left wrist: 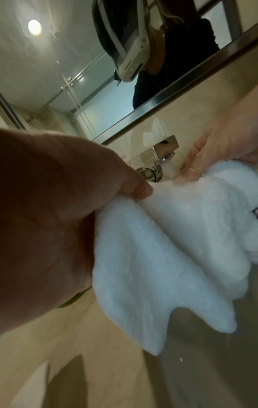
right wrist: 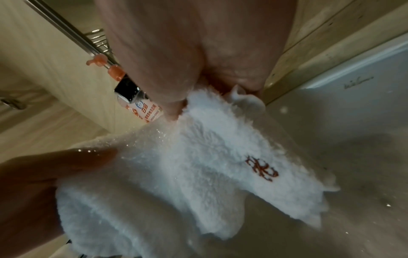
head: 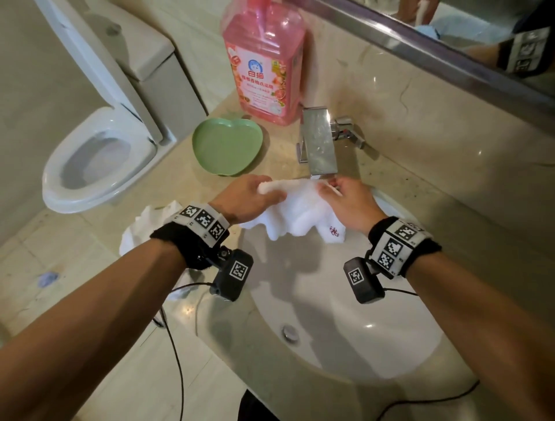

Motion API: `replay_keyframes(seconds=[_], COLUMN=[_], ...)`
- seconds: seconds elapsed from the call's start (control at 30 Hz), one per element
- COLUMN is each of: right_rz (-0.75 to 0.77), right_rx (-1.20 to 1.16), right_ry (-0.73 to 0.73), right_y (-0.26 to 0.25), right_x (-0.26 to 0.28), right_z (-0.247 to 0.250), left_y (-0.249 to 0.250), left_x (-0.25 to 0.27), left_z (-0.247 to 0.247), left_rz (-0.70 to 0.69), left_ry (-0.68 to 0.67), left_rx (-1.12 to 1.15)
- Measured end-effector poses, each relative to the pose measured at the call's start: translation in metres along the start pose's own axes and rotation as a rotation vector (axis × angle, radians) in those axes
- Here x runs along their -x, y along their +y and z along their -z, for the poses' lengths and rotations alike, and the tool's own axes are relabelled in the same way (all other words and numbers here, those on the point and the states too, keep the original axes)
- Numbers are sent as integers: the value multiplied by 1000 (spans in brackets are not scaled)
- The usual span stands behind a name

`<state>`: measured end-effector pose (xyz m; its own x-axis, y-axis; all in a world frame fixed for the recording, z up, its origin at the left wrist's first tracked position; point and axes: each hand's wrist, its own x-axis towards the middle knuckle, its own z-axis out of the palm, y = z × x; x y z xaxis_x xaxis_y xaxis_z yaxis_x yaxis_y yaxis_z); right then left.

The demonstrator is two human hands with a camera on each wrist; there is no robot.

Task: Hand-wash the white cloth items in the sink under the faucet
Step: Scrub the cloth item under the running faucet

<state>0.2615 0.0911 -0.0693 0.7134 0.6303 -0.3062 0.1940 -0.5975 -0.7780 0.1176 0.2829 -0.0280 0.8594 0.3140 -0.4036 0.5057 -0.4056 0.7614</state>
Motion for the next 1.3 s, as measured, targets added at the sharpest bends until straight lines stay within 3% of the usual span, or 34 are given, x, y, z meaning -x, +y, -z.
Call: replay_keyframes(seconds=[0.2,0.43,0.53,0.63,0.8,1.17,1.3], right_rz=[30,23,-25,-43,-87,-131,-120], right_rx=[-1,171,221,104,-206,-222,-201], right_ry=[-122,-174,-109,-35,-58,17,40], right_y=[-4,1,0,-3,-12,-10,-7], right_x=[-4,-14,-18,-23,-22,-4,2], right_z=[-8,-6,-6,-12,-20,7,17], left_y=[-1,-4,-5,-6,-4,-6,4], left_x=[4,3,4,5,10,-2,-13], left_z=[3,8,7,8,9,-31,-49], left_rz=[-57,-59,-40,13,68,151,193], left_ry=[164,298,342,376,375,217,163], left_rx=[302,412,412,463,457,374,446])
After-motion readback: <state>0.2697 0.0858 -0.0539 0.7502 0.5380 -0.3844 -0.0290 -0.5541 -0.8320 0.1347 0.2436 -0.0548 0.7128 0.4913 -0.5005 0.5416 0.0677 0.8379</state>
